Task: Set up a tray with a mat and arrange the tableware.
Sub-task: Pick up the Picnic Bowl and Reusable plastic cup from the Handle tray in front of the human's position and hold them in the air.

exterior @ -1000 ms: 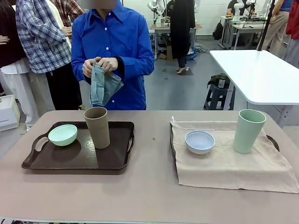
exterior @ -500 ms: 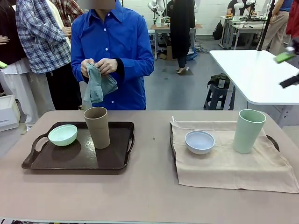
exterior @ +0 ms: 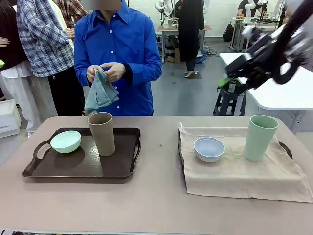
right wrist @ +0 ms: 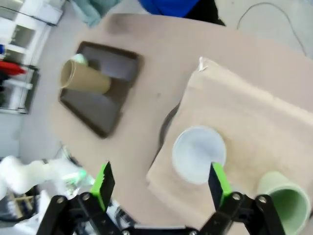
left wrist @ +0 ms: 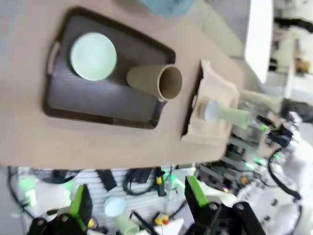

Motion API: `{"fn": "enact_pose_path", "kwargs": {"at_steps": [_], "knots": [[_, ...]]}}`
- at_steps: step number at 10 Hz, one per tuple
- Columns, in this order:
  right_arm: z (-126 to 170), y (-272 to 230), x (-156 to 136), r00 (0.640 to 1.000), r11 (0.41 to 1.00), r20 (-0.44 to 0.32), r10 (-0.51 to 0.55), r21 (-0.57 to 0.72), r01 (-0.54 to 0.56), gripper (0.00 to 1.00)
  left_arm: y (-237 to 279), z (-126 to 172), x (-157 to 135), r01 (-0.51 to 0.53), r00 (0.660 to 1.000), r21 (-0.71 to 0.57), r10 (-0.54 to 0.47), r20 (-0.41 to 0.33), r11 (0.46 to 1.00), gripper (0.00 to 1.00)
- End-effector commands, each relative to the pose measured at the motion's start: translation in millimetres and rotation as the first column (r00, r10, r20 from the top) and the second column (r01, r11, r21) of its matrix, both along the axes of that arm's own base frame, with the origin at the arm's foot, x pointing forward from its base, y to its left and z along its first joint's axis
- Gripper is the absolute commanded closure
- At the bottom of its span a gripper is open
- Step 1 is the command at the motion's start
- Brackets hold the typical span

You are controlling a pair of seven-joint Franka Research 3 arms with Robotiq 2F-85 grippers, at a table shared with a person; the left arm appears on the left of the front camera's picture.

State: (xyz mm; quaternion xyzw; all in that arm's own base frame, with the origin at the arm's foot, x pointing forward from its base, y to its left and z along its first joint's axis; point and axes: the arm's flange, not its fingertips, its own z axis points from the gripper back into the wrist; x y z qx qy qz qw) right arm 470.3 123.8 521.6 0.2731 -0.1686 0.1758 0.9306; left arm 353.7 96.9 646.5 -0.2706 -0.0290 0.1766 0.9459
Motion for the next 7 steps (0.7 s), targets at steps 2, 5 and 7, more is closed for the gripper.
{"fn": "enact_pose_path", "kwargs": {"at_steps": [2,5,7], "knots": [[-62.8,48.0,43.0,0.999,0.994,-0.029,0.025,-0.107,-0.028,0.0,-15.7,-3.1,15.5,-0.086,0.994,0.111,0.093,-0.06,0.99,0.0],[-67.5,70.9,32.4,0.985,0.991,-0.106,0.135,0.04,-0.131,0.0,-12.1,-5.9,24.4,0.021,0.997,0.072,-0.016,-0.078,0.997,0.0],[-90.6,72.4,39.4,0.997,0.994,-0.038,0.074,-0.083,-0.077,0.0,-15.5,-8.7,20.7,-0.074,0.995,0.118,0.081,-0.061,0.99,0.0]]}}
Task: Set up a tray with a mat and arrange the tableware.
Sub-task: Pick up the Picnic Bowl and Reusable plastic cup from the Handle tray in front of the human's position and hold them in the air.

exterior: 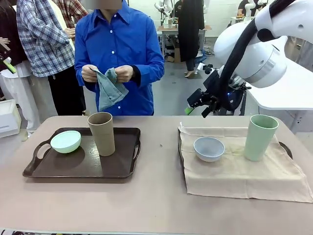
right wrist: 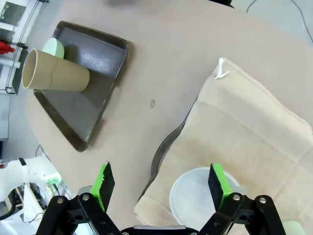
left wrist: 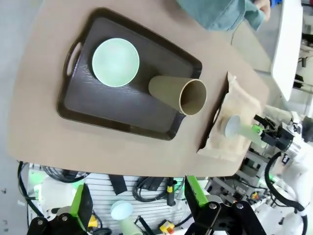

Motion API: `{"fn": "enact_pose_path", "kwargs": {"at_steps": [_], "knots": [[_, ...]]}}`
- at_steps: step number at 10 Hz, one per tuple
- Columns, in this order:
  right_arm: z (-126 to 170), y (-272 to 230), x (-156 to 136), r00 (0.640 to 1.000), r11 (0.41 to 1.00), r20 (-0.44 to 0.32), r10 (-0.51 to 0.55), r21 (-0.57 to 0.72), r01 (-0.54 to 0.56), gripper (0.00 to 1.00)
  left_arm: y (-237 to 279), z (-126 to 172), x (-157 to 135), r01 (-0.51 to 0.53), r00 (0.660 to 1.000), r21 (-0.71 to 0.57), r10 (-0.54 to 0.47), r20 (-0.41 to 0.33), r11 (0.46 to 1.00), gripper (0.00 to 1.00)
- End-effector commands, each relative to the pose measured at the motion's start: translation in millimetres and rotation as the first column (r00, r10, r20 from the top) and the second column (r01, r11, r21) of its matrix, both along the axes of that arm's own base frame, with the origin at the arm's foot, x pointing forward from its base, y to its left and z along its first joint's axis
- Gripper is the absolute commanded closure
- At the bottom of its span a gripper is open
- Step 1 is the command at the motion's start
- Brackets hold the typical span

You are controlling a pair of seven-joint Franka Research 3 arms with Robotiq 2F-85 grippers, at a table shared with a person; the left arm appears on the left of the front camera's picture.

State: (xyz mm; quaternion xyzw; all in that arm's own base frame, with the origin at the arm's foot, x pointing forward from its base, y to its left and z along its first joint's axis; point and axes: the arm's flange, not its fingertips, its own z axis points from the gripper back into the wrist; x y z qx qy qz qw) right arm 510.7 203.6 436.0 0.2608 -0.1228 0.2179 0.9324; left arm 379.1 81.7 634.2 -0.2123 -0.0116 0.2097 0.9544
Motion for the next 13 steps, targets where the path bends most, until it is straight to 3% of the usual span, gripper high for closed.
{"fn": "enact_pose_path", "kwargs": {"at_steps": [1,3,4,5,6,7,9,11,13], "knots": [[-5.1,-7.4,-1.0,0.999,0.999,0.026,-0.021,-0.029,0.022,0.0,-0.4,3.6,-4.6,-0.023,1.0,0.01,0.023,0.007,1.0,0.0],[-0.1,-3.0,1.4,1.0,1.0,0.006,-0.007,-0.004,0.007,0.0,-0.4,3.6,-4.6,-0.023,1.0,0.01,0.023,0.007,1.0,0.0],[6.8,-12.9,-8.1,0.967,0.99,0.211,0.142,-0.015,-0.142,0.0,1.7,3.0,-2.7,-0.005,1.0,-0.001,0.005,0.007,1.0,0.0],[15.1,14.3,0.7,0.905,0.959,0.315,0.285,-0.106,-0.264,0.0,-17.9,15.9,8.2,0.005,1.0,0.077,-0.004,-0.014,0.997,0.0],[16.8,47.7,15.0,0.827,0.896,0.346,0.444,-0.179,-0.406,0.0,-35.7,26.8,11.8,0.021,1.0,0.15,-0.017,-0.026,0.988,0.0],[18.1,80.0,28.7,0.723,0.804,0.354,0.593,-0.214,-0.555,0.0,-48.1,35.4,14.0,0.026,0.999,0.192,-0.018,-0.046,0.981,0.0],[12.3,129.7,48.0,0.588,0.647,0.281,0.758,-0.209,-0.733,0.0,-55.3,35.6,19.1,0.049,0.994,0.213,-0.027,-0.105,0.976,0.0],[-3.1,172.9,62.7,0.362,0.425,0.287,0.887,-0.203,-0.882,0.0,-55.6,25.4,32.0,0.092,0.984,0.253,-0.049,-0.173,0.963,0.0],[-17.3,200.0,75.4,0.283,0.342,0.31,0.908,-0.156,-0.926,0.0,-54.1,13.5,47.4,0.134,0.974,0.284,-0.074,-0.213,0.949,0.0]]}}
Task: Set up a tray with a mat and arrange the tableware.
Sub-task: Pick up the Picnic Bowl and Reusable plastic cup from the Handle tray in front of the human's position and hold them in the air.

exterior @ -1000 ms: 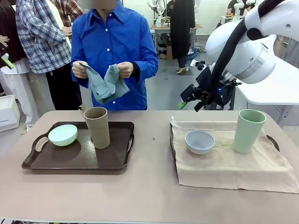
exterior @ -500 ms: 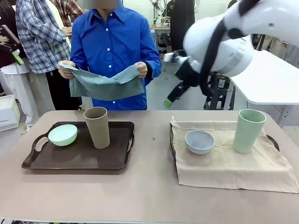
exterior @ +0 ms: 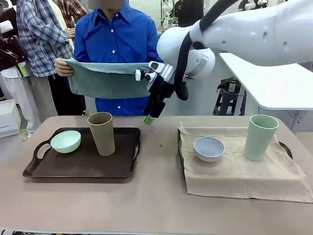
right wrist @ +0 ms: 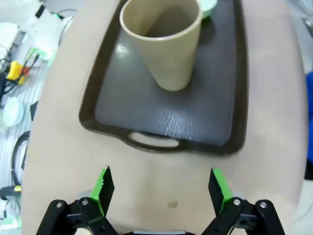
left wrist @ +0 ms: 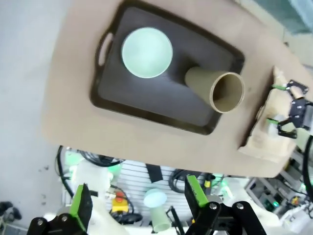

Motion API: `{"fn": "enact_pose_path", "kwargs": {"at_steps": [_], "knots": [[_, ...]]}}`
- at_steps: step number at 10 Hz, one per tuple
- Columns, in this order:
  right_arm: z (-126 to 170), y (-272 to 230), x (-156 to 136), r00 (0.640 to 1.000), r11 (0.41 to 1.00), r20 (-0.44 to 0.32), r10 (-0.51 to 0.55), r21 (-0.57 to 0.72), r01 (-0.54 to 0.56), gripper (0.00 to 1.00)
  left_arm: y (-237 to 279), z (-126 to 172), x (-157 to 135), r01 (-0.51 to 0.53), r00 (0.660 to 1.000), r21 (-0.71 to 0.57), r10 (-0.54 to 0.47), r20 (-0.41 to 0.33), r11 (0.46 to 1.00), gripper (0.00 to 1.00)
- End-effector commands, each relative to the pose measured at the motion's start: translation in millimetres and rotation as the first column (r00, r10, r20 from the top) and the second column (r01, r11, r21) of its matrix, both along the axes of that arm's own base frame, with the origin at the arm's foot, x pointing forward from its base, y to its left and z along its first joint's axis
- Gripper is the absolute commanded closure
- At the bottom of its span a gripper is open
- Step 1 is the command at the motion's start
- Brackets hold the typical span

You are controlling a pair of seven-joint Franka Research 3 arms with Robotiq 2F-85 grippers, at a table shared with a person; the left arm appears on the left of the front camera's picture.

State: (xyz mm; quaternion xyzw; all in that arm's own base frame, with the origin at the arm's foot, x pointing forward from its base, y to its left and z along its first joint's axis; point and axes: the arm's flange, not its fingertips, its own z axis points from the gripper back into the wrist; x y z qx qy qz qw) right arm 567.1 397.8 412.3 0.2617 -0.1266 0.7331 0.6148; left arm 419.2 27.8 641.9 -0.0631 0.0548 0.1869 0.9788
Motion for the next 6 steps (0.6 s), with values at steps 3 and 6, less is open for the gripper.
{"fn": "enact_pose_path", "kwargs": {"at_steps": [3,6], "knots": [[-10.5,36.9,24.5,0.997,0.997,-0.079,0.02,0.071,-0.014,0.0,3.6,-3.4,16.5,0.056,0.998,-0.046,-0.056,0.007,0.997,0.0],[-9.0,20.5,10.3,0.995,0.994,-0.018,0.094,0.053,-0.093,0.0,0.3,-11.6,13.7,0.011,0.999,0.009,-0.01,-0.03,1.0,0.0]]}}
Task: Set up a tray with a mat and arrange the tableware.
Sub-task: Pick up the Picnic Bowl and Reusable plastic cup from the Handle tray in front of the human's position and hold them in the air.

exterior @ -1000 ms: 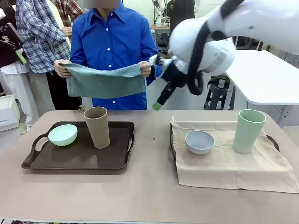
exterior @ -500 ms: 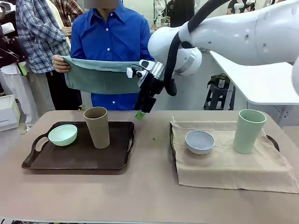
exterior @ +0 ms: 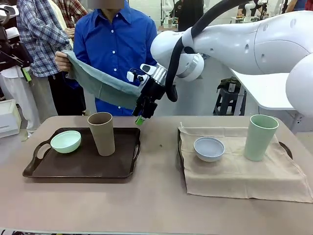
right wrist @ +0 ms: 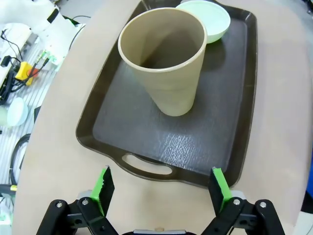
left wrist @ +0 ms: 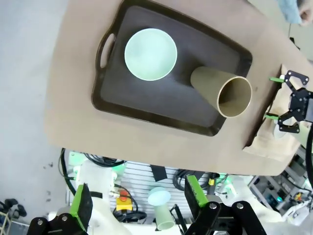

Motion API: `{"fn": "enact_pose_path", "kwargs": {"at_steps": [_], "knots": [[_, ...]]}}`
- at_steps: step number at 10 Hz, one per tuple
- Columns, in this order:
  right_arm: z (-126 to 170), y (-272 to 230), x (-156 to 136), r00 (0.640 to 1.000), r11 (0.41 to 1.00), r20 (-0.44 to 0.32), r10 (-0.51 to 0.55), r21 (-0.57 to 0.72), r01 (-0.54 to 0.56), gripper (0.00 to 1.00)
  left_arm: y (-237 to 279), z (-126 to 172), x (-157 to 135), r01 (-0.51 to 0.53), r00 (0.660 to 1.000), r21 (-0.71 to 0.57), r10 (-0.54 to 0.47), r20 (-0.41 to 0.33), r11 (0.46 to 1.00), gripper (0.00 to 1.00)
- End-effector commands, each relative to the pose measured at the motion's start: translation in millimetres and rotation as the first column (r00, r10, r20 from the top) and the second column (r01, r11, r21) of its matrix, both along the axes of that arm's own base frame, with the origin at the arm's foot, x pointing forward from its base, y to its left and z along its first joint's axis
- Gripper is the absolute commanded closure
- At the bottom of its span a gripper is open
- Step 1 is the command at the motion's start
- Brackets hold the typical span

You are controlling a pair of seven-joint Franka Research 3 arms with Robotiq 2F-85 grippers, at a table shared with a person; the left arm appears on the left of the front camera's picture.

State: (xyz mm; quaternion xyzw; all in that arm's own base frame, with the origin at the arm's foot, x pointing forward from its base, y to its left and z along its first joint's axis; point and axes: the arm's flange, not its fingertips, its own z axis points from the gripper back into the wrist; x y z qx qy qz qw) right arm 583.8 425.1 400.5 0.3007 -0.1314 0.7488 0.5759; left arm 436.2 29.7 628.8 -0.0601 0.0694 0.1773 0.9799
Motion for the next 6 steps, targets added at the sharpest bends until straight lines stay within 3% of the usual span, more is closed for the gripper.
{"fn": "enact_pose_path", "kwargs": {"at_steps": [1,4,5,6], "knots": [[2.9,-6.9,-6.5,1.0,1.0,0.014,0.01,-0.019,-0.01,0.0,-1.6,1.5,-3.3,-0.011,1.0,0.01,0.011,-0.002,1.0,0.0],[2.6,-1.2,0.1,1.0,1.0,0.003,-0.001,0.0,0.001,0.0,-1.6,1.5,-3.3,-0.011,1.0,0.01,0.011,-0.002,1.0,0.0],[-5.0,6.0,2.0,0.998,0.999,0.046,0.052,-0.019,-0.051,0.0,-0.2,0.1,-0.1,0.0,1.0,0.0,0.0,0.0,1.0,0.0],[-17.1,12.7,-5.5,0.994,0.999,0.104,0.028,-0.043,-0.023,0.0,-6.6,-11.5,-8.4,0.032,0.999,0.059,-0.034,0.03,0.998,0.0]]}}
